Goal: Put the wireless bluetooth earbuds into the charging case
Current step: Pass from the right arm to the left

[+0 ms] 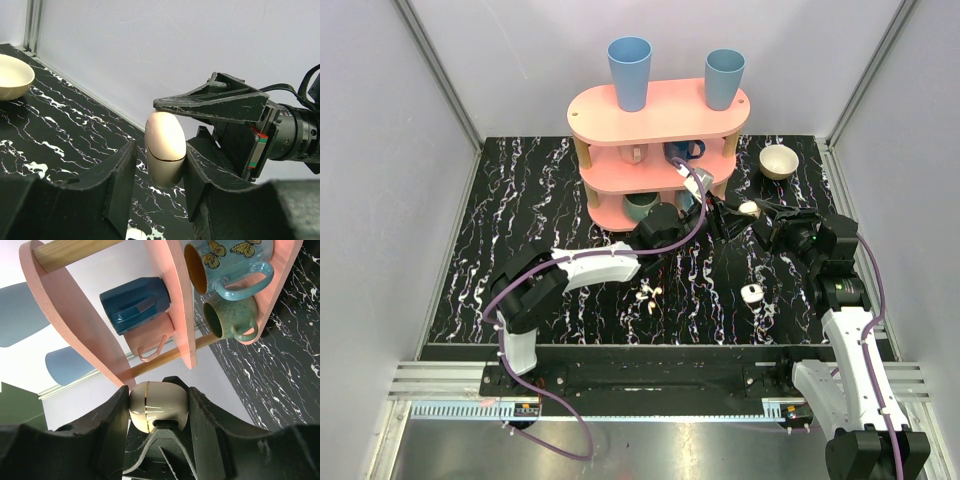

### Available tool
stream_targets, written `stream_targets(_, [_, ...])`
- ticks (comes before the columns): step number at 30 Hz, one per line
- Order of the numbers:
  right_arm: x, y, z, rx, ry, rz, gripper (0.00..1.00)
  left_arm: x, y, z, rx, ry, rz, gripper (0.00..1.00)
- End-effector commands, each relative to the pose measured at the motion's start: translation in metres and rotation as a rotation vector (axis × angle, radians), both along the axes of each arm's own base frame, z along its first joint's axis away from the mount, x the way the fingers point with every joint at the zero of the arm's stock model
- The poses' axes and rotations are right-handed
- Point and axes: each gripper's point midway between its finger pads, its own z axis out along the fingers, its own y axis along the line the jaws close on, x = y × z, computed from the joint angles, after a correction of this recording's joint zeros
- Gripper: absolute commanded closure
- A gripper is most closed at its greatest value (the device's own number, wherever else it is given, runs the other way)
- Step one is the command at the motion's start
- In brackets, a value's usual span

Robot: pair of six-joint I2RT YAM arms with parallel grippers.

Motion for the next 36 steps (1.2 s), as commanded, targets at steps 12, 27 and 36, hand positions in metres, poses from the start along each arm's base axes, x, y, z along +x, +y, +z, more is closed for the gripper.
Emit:
stream_targets(12, [0.000,0.006,0.022,0.024,-0.079,0.028,1.00,0.000,0.007,0.037,-0.096,-0.058,0.014,0.64])
stream_targets(27, [-0.002,0.004,0.033,-0.019,-0.135,0.021,0.67,0.002,0.011,0.036,-0.081,-0.063,0.035,1.00])
stream_targets(36, [-0.009,-0.004,0.062,-0.536,-0.336,0.109,0.11,0.018,0.090,0.033,-0.065,-0.164,0.132,1.00])
